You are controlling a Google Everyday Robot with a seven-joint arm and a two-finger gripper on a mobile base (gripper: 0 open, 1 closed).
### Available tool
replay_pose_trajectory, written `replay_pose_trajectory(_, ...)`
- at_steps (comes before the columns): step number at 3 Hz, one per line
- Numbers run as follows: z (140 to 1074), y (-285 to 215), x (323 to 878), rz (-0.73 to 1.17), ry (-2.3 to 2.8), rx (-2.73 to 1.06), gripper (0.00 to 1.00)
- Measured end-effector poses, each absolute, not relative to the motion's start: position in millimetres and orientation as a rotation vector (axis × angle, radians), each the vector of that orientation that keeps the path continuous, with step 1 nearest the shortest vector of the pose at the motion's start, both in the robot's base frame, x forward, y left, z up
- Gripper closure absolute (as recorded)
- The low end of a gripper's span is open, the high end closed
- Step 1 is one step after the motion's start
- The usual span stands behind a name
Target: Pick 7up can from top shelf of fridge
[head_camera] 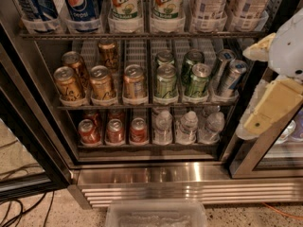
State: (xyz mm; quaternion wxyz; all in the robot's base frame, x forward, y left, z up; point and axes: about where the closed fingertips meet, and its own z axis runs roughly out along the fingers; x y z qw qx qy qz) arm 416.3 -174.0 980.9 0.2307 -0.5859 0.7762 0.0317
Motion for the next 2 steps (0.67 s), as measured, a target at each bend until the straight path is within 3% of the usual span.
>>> replay_pose_trajectory(2,993.2,-92.4,394.6,0.327,2.038,-1.312,0.00)
